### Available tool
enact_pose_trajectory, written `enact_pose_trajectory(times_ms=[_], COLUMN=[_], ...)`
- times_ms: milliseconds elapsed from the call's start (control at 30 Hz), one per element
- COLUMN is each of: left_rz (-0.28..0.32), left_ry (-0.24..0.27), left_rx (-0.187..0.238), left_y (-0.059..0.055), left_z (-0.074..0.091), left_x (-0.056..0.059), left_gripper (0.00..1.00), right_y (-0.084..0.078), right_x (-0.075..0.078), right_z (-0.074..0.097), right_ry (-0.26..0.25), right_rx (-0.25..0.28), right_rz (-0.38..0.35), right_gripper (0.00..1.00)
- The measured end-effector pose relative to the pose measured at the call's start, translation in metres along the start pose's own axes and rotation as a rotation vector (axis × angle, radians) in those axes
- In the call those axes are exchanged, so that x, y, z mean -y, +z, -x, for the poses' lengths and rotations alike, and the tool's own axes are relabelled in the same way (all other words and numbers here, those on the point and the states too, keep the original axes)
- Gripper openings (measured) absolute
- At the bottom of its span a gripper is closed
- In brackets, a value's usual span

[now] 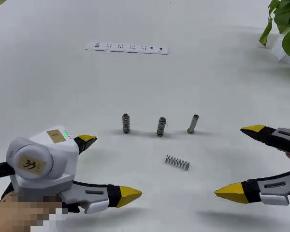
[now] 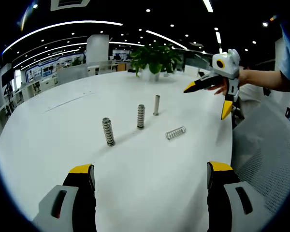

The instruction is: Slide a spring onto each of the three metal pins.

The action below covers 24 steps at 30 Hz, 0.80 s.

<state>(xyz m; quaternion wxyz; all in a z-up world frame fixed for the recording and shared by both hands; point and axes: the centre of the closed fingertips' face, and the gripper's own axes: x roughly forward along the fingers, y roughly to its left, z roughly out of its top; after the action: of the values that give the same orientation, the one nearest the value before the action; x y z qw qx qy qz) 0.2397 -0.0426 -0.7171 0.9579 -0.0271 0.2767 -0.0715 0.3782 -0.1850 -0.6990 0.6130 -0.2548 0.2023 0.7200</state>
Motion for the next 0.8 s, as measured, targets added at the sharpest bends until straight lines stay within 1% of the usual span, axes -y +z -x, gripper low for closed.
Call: enact_pose_trajectory(times_ms=[33,67,133,200,233,267,333,433,467,533,600,633,667,700,767,800], left_rz=[-0.003,-0.004,-0.004,-0.009,-0.013,-0.016,-0.028,-0.069,-0.084,-0.115,-0.141,-0.165,-0.184,-0.216,-0.251,-0.257], left_ry=[-0.004,-0.008,-0.019,-0.030,-0.034,-0.040,-0.054,-0.082,-0.098,-0.133,-0.162,-0.189,-0.200,-0.223,-0.266,-0.276], left_rx=[-0.002,-0.003,-0.011,-0.015,-0.018,-0.020,-0.017,-0.024,-0.034,-0.047,-0.056,-0.066,-0.075,-0.092,-0.116,-0.118], left_y=[0.000,0.000,-0.002,-0.001,-0.002,-0.001,0.003,0.007,0.008,0.011,0.013,0.015,0.015,0.015,0.017,0.019], left_z=[-0.001,-0.002,-0.003,-0.005,-0.004,-0.005,-0.008,-0.013,-0.016,-0.022,-0.025,-0.028,-0.030,-0.034,-0.039,-0.042], left_x=[0.003,0.004,0.005,0.008,0.007,0.008,0.011,0.014,0.016,0.024,0.027,0.031,0.033,0.034,0.042,0.043], left_gripper=[0.98,0.98,0.98,0.98,0.98,0.98,0.97,0.96,0.96,0.94,0.91,0.89,0.88,0.87,0.81,0.78], right_y=[0.000,0.001,0.001,0.001,0.001,0.000,-0.001,-0.001,-0.004,-0.008,-0.009,-0.010,-0.010,-0.011,-0.014,-0.016], right_x=[0.001,-0.002,-0.006,-0.008,-0.008,-0.006,-0.007,-0.010,-0.008,-0.008,-0.009,-0.010,-0.011,-0.011,-0.014,-0.014], right_z=[0.000,0.001,0.002,0.003,0.003,0.004,0.005,0.007,0.007,0.008,0.010,0.012,0.014,0.015,0.016,0.017], right_ry=[-0.002,-0.002,-0.001,0.001,-0.003,-0.003,-0.005,-0.009,-0.009,-0.011,-0.013,-0.014,-0.016,-0.019,-0.020,-0.021], right_rx=[0.005,0.006,0.004,0.001,0.003,0.007,0.008,0.008,0.007,0.000,0.000,0.001,0.001,0.003,0.004,0.003], right_rz=[-0.007,-0.010,-0.009,-0.008,-0.010,-0.011,-0.012,-0.013,-0.020,-0.022,-0.023,-0.027,-0.029,-0.035,-0.044,-0.046], right_gripper=[0.99,0.99,0.99,0.98,0.98,0.98,0.98,0.98,0.98,0.97,0.97,0.97,0.97,0.97,0.96,0.96])
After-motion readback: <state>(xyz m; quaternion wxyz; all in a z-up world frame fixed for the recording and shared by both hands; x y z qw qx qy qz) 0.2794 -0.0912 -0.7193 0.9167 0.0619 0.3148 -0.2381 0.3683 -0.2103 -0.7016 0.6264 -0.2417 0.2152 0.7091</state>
